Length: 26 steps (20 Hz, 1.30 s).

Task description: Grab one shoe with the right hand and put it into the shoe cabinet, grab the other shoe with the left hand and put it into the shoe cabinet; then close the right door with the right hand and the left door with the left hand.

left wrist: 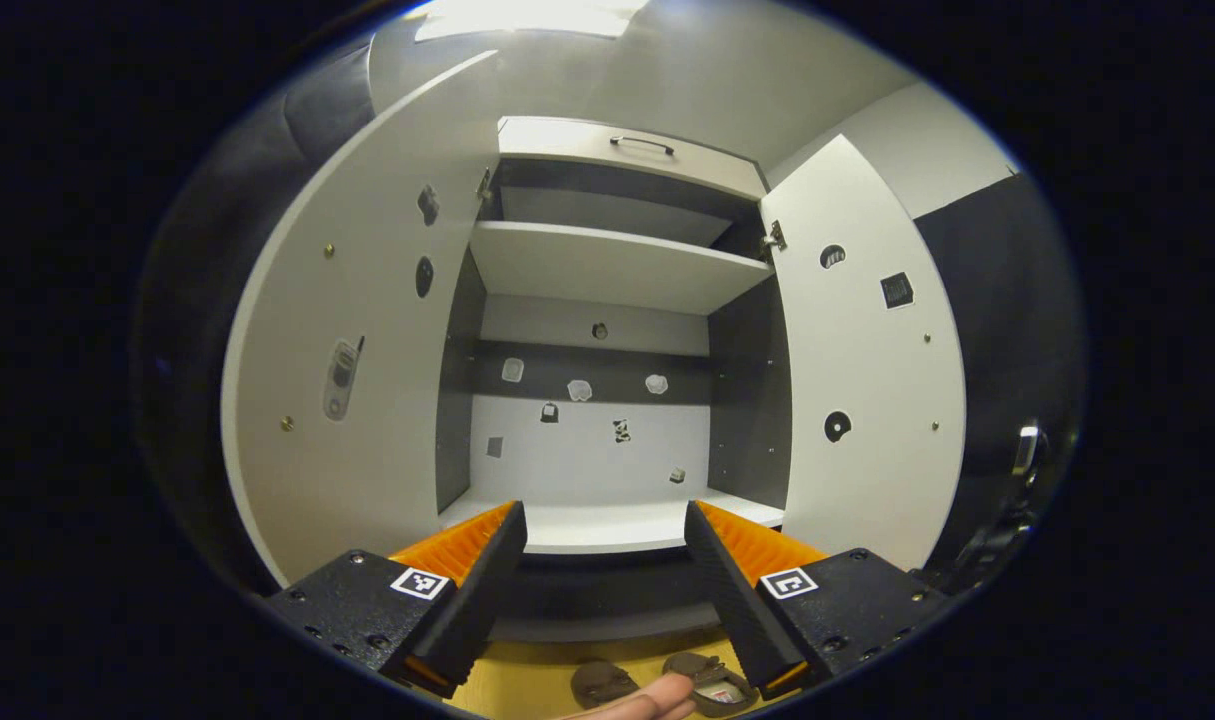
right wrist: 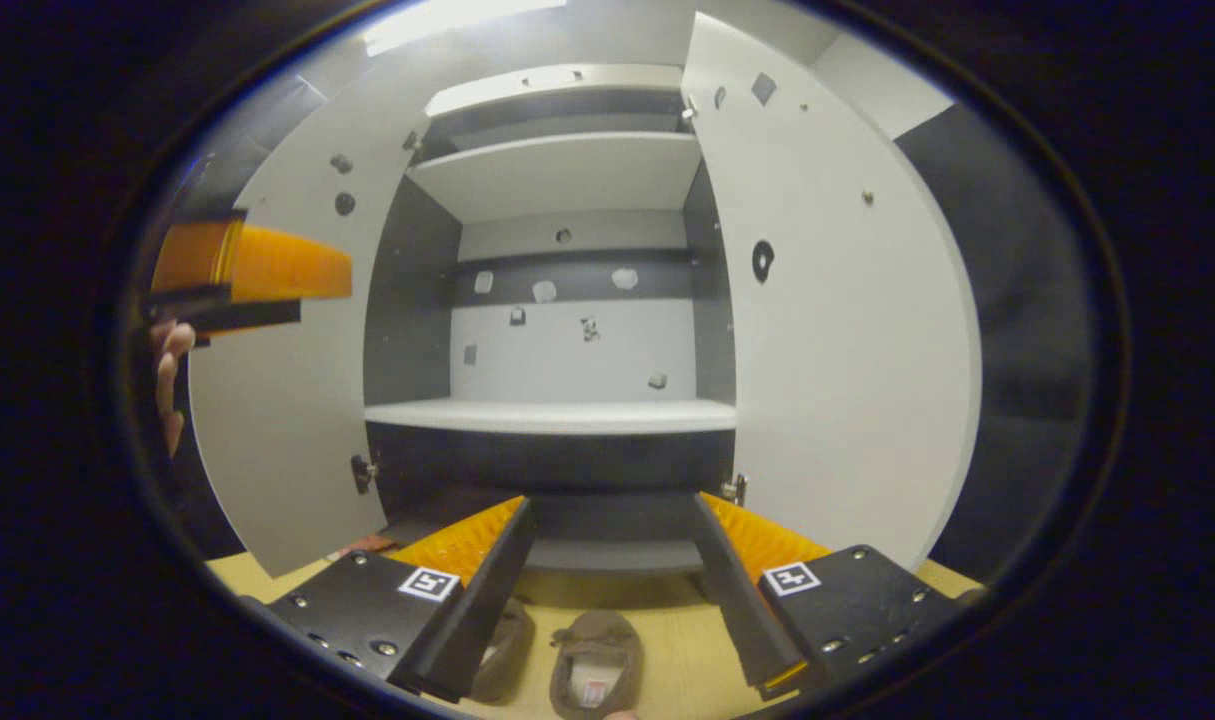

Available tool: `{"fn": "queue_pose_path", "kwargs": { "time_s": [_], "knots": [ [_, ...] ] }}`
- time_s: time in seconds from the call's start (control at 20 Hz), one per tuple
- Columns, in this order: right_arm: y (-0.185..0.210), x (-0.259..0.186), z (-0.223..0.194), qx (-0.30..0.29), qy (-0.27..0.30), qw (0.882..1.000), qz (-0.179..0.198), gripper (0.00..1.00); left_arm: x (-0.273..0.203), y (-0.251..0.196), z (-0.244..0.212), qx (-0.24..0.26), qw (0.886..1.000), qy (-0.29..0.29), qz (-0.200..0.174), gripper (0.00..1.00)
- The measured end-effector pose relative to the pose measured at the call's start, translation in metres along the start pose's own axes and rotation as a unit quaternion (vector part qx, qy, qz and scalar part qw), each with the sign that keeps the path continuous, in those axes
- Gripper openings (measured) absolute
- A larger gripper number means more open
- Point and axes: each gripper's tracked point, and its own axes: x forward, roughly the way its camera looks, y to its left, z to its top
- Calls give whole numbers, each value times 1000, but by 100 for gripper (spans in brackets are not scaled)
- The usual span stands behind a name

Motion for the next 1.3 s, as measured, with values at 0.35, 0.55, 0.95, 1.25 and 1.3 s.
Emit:
{"fn": "queue_pose_path", "kwargs": {
  "time_s": [0.35,0.55,0.95,1.25,1.3],
  "knots": [
    [18,6,-137,-17,145,989,2,95,36,34,-31,-2,999,24,31,97],
    [37,-4,-195,-4,217,976,20,95,43,31,-34,-9,1000,26,6,96],
    [51,37,-227,46,286,957,20,50,63,73,-36,5,999,15,51,96],
    [46,56,-253,3,317,948,14,13,85,79,-65,1,997,55,56,96],
    [43,62,-243,-6,297,954,30,12,87,78,-68,3,997,58,54,96]
  ]
}}
